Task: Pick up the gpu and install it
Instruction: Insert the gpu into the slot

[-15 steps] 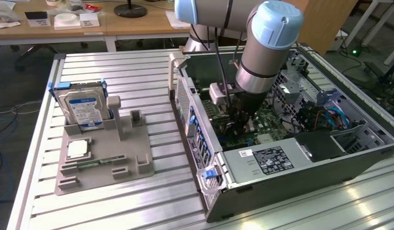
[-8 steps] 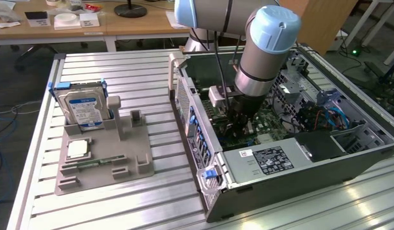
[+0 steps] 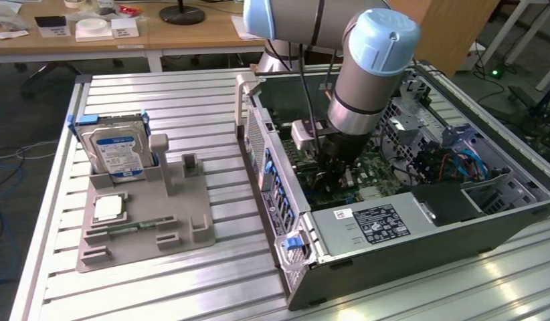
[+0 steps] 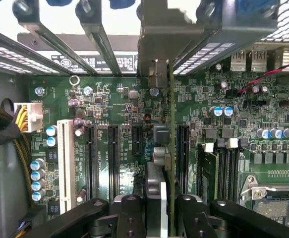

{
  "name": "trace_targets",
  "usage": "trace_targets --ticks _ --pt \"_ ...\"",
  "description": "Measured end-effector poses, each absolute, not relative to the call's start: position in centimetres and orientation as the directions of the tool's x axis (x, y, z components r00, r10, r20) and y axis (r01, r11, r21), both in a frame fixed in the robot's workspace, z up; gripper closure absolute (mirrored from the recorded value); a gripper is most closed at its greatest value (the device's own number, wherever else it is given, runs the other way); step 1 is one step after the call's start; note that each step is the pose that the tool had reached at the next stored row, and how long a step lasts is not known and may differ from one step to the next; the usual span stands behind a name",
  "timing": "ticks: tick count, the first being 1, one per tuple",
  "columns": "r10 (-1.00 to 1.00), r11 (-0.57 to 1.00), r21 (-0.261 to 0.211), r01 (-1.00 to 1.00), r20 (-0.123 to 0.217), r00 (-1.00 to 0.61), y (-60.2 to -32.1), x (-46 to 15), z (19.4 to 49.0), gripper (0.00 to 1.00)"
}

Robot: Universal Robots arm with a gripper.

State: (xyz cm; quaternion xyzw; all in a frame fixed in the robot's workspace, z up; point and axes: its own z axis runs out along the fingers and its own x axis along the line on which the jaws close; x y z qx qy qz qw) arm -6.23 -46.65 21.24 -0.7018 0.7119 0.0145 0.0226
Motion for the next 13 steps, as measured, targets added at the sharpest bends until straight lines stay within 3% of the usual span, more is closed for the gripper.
trace_targets --ticks 3,13 --pt "-0.999 0.015 -0.014 -1.000 -0.052 -0.014 -46.7 -6.2 21.7 0.58" --pt "-0.999 0.015 -0.023 -1.000 -0.052 -0.013 -46.6 -6.2 25.4 0.58"
